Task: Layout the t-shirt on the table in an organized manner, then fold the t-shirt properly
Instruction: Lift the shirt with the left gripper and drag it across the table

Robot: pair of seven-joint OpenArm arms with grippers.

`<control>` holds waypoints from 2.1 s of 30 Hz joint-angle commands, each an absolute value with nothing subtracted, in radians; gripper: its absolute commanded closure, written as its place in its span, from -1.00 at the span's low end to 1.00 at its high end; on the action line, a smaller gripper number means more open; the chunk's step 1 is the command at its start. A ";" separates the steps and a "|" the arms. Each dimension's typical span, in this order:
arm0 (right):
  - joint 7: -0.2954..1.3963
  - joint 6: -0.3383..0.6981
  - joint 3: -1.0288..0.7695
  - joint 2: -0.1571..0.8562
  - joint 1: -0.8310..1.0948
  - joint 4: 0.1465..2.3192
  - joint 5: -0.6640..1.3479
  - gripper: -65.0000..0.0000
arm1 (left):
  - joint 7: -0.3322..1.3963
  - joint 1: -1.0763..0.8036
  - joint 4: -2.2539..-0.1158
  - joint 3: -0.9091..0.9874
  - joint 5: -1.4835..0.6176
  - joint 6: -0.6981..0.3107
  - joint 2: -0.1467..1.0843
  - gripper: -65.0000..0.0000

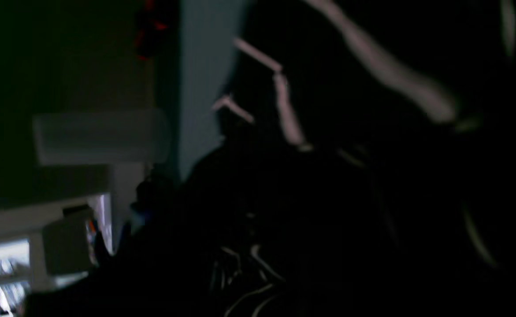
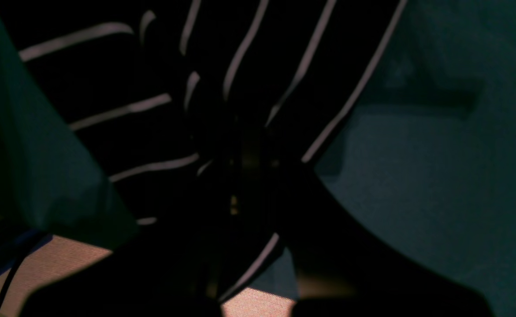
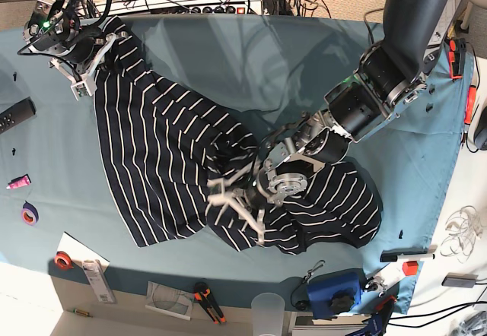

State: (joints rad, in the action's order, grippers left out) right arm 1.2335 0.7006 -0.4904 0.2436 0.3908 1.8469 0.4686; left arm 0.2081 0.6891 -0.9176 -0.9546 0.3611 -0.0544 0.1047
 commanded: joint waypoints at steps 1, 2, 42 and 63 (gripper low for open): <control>1.282 0.698 -0.490 0.249 0.402 1.844 0.430 1.00 | 0.211 0.723 -0.931 -0.947 0.348 -0.001 0.097 1.00; 1.280 0.698 -0.490 0.249 0.402 1.844 0.430 1.00 | 0.225 0.724 -0.931 -0.947 0.335 0.019 0.097 1.00; 0.946 0.572 -0.500 0.515 -0.160 1.844 0.454 1.00 | 1.108 0.599 -1.563 -0.144 -0.209 -0.156 0.530 1.00; 1.084 0.595 -0.424 0.507 -0.027 1.844 0.538 0.68 | 1.088 -0.130 -2.129 -0.101 0.036 -0.086 0.527 1.00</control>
State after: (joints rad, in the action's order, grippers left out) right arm 1.1034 0.5987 -0.4160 0.4847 -0.0116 1.8301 0.5251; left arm 1.1000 -0.1417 -2.1136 -0.1085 0.0277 -0.0937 0.5167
